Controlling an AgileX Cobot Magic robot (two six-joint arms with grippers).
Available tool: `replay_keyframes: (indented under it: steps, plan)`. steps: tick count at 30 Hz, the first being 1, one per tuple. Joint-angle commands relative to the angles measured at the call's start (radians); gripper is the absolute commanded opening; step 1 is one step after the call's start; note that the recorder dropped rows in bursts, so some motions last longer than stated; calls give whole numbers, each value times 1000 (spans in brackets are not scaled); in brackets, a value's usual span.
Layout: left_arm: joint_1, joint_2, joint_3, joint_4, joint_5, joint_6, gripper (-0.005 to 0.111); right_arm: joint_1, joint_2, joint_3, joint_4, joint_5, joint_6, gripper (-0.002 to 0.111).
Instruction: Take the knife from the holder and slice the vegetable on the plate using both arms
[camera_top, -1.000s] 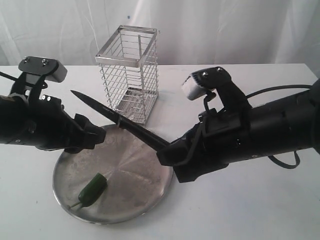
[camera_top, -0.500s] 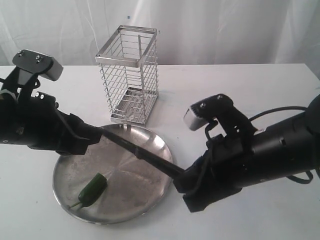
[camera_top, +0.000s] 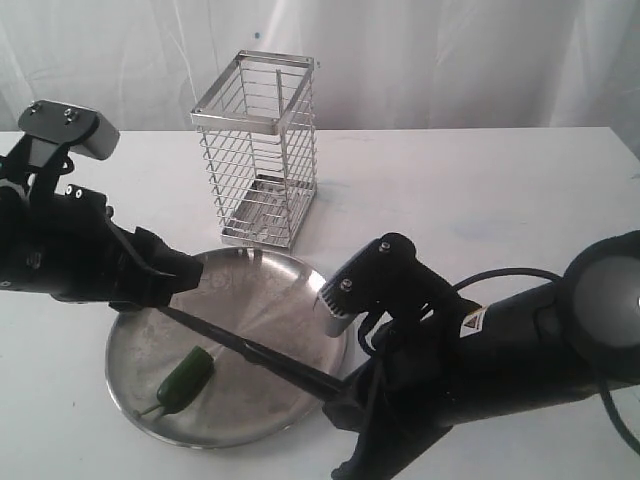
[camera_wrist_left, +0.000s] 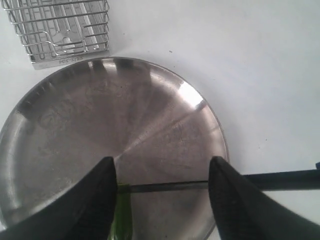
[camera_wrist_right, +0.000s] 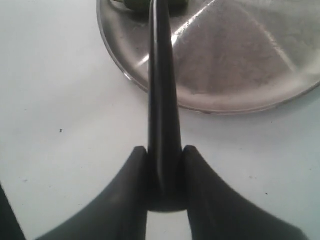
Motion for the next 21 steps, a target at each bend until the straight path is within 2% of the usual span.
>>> replay_keyframes:
  steps: [1, 5, 10, 21]
  plan:
    - [1, -6, 41, -6, -23, -35, 58, 29, 21, 4, -47, -19, 52, 0]
    - [1, -1, 98, -8, -77, -37, 58, 65, 72, 4, -47, -43, 60, 0]
    - [1, -1, 129, -8, -77, -37, 58, 71, 118, 4, -47, -141, 68, 0]
    - [1, -1, 131, -8, -92, -35, 58, 71, 172, 4, -46, -158, 72, 0]
